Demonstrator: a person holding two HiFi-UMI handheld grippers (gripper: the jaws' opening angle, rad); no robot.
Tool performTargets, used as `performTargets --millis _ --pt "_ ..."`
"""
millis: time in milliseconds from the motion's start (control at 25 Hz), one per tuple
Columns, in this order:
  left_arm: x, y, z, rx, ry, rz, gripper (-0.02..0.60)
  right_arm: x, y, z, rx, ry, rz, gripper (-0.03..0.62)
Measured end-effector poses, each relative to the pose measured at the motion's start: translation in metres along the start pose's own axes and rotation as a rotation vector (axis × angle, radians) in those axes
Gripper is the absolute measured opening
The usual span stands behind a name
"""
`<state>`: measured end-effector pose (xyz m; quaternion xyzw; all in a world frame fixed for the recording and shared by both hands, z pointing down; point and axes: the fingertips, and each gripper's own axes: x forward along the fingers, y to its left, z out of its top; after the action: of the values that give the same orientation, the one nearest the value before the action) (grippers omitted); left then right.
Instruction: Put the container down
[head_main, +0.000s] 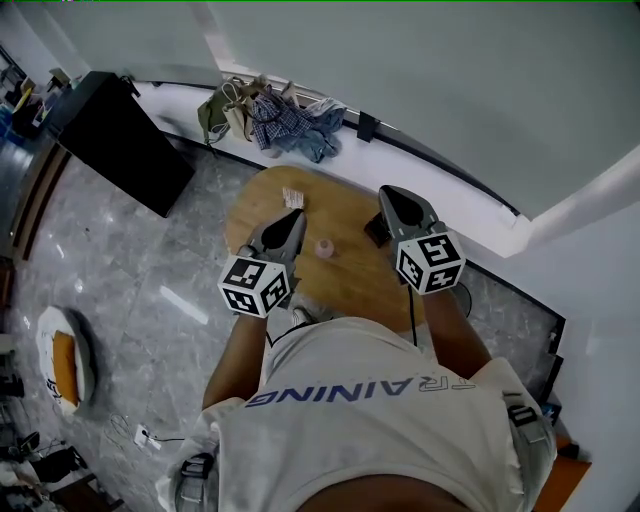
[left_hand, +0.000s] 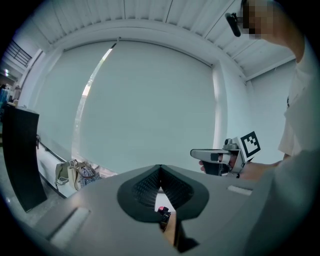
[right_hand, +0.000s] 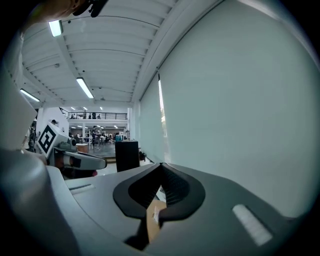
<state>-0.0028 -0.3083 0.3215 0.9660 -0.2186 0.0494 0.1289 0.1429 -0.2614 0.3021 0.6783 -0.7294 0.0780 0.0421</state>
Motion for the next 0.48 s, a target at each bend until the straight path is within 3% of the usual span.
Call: performTargets --millis 480 --pt "0.009 0.001 -0.001 -0.002 0.009 0.013 0.0 0.008 -0.011 -0.014 0.042 0.025 0.025 0.012"
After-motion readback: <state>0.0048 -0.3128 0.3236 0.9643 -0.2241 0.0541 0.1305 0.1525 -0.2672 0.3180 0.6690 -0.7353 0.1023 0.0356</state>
